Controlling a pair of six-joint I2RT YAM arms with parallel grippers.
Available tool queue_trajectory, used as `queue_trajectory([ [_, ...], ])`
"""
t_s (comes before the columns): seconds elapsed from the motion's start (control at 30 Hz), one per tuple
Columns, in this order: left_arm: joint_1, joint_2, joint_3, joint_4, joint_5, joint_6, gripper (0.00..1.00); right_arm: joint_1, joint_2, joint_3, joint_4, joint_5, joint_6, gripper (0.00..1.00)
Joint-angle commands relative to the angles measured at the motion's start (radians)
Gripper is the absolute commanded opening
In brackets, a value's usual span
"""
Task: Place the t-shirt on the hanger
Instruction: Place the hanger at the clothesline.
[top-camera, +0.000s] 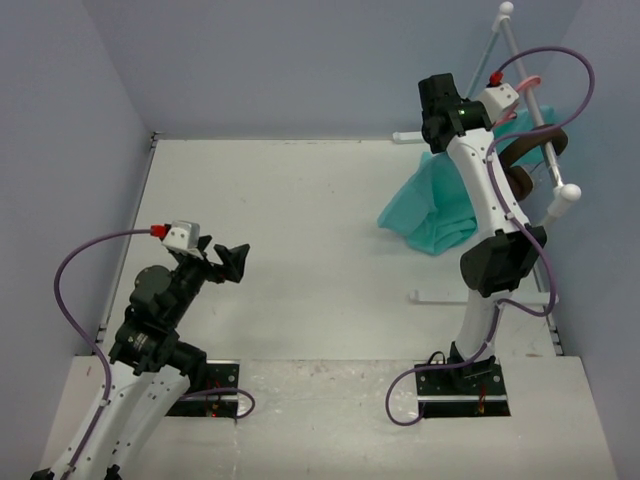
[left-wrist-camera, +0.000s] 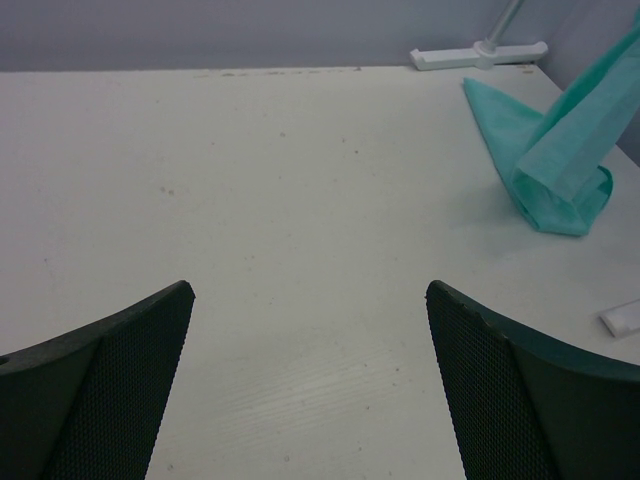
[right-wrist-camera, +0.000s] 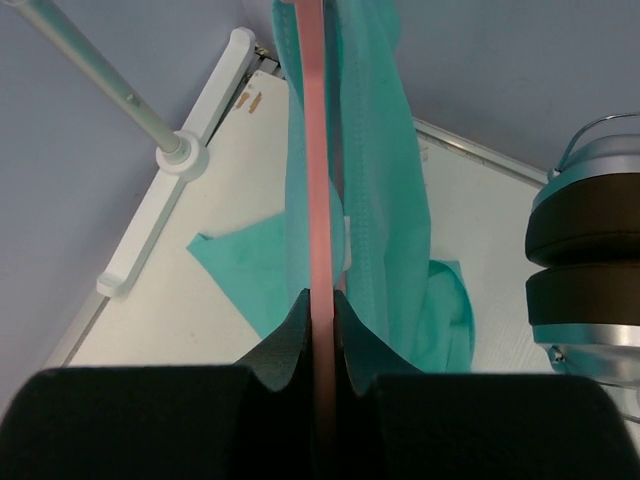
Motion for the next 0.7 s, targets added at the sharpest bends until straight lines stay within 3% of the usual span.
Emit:
queue_trajectory([
  [0.0,-0.002,0.031,-0.007,0.041,0.014,0.033,1.00,-0.006,0.034,-0.001,0.031,0.002,0.064,0.00],
  [0.17,-0.002,0.042,-0.008,0.036,0.038,0.036,1.00,-0.040,0.041,0.000,0.043,-0.046,0.077,0.00],
  [0.2,-0.002,0.045,-0.010,0.038,0.038,0.038,1.00,-0.039,0.034,-0.010,0.060,-0.048,0.063,0.04],
  [0.27,-0.001,0.055,-0.009,0.040,0.040,0.042,1.00,-0.038,0.007,-0.049,0.142,-0.072,0.016,0.35],
  [0.43,-0.002,0.069,-0.003,0.034,0.060,0.048,1.00,-0.030,-0.068,-0.096,0.268,-0.139,-0.110,0.49],
  [0.67,-0.002,0.065,-0.007,0.032,0.056,0.051,1.00,0.065,-0.229,-0.130,0.364,-0.126,-0.196,0.89],
])
